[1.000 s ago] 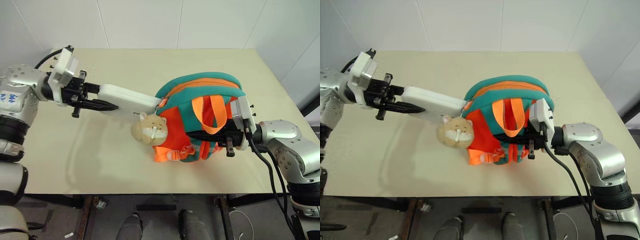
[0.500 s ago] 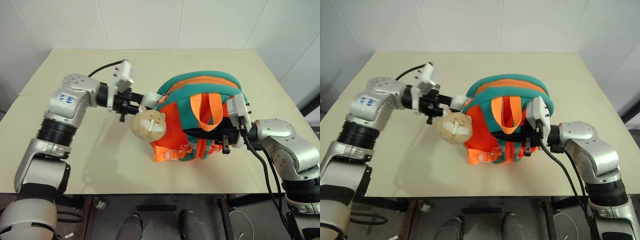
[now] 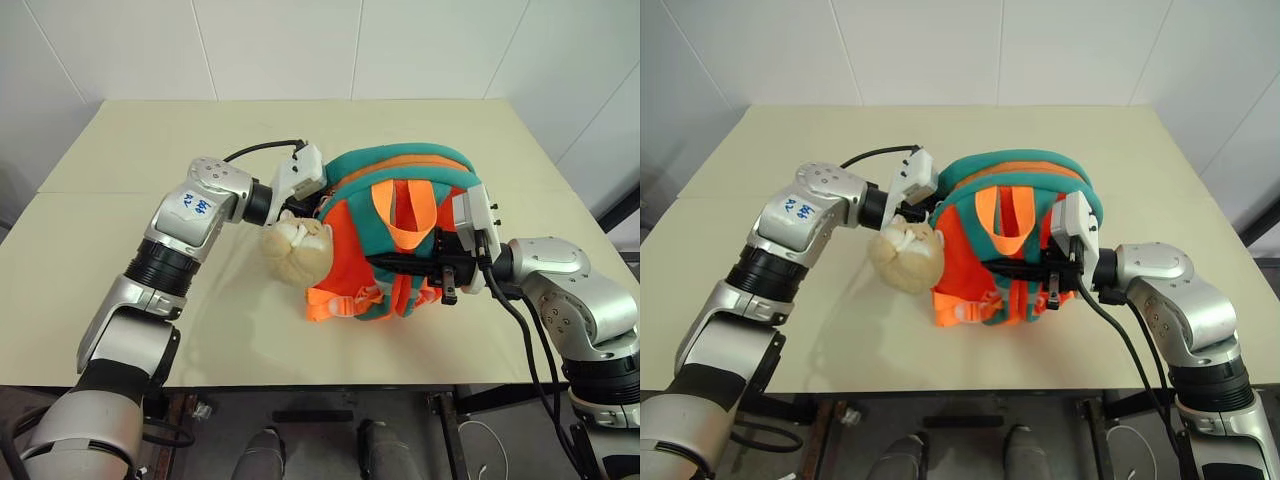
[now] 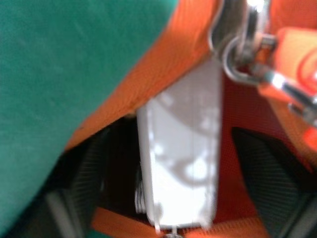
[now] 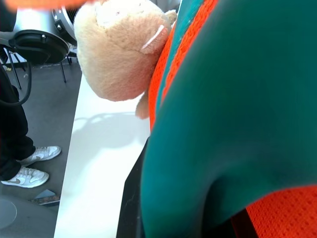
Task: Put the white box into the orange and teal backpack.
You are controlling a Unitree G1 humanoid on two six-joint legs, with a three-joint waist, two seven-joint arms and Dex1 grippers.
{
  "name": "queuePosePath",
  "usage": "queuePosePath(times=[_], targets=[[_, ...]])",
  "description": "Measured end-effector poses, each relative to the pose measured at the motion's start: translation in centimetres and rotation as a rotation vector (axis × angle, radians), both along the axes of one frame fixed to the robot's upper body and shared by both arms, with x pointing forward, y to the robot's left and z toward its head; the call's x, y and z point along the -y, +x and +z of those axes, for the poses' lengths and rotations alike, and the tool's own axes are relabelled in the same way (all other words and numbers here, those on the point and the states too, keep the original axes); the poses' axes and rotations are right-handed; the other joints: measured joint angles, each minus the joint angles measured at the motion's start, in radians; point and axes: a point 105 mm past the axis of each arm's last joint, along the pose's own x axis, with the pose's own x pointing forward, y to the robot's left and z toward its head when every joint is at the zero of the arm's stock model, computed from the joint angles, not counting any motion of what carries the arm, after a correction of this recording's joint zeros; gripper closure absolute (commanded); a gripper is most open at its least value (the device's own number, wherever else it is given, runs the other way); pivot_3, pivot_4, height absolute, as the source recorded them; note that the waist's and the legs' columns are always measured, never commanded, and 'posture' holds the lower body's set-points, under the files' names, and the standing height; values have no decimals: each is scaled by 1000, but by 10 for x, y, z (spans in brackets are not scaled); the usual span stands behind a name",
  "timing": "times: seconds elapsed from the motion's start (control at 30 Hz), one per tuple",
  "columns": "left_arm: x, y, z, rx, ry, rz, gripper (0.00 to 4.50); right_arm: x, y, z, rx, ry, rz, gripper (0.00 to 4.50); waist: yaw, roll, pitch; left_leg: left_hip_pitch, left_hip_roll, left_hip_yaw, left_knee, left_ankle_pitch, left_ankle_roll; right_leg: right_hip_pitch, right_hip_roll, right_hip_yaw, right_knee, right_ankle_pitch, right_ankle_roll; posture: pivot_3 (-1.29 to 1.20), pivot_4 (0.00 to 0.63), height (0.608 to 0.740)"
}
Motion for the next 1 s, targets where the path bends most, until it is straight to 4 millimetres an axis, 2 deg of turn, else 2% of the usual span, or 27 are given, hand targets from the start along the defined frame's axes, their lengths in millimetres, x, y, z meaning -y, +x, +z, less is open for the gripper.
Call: queuePosePath(times=[0.1, 0.27, 0.43, 0.5, 0.6, 0.7, 0.83, 1.0], targets=[[-15, -7, 9, -10, -22, -27, 19, 0, 0, 0, 1, 1, 2, 4500, -7, 0, 0, 0, 0, 0, -2, 0, 0, -2, 0, 0, 0, 0, 0, 0, 150, 740], [-53, -12, 39, 26, -88, 19, 19, 0, 0, 0, 2, 2, 1, 4500, -2, 0, 0, 0, 0, 0, -4, 0, 0, -3, 0, 0, 1, 0, 0, 0, 150, 740], [-94, -14, 40, 29, -68, 129, 19, 0, 1, -1, 2, -2, -4, 4500, -1, 0, 0, 0, 0, 0, -4, 0, 0, -3, 0, 0, 1, 0, 0, 0, 150, 740], [-95, -22, 39, 7, -87, 118, 19, 0, 1, -1, 2, -1, -4, 4500, -1, 0, 0, 0, 0, 0, -4, 0, 0, -2, 0, 0, 1, 0, 0, 0, 150, 740], [-87, -53, 36, -37, -91, 26, 19, -1, 1, -1, 1, 2, -4, 4500, -2, 0, 0, 0, 0, 0, -5, -1, 0, -2, 0, 1, 1, 0, 0, 0, 150, 740], [-76, -75, 29, -70, -88, -53, 19, -1, 1, -1, 1, 1, -5, 4500, -1, 0, 0, 0, 0, 0, -5, -1, 0, -2, 0, 1, 1, 0, -1, 0, 150, 740], [-67, -85, 17, -101, -89, -88, 19, -3, 3, -2, -3, 3, -1, 4500, -2, 0, 0, 1, 0, 0, -3, 0, 0, -2, 0, 1, 1, -1, -1, 0, 150, 740], [-55, -95, 21, -93, -114, -130, 19, -2, 5, -1, -4, 2, 0, 4500, -1, 0, 0, 1, 0, 0, -2, 0, 0, -1, 0, 1, 1, -1, -1, 0, 150, 740]])
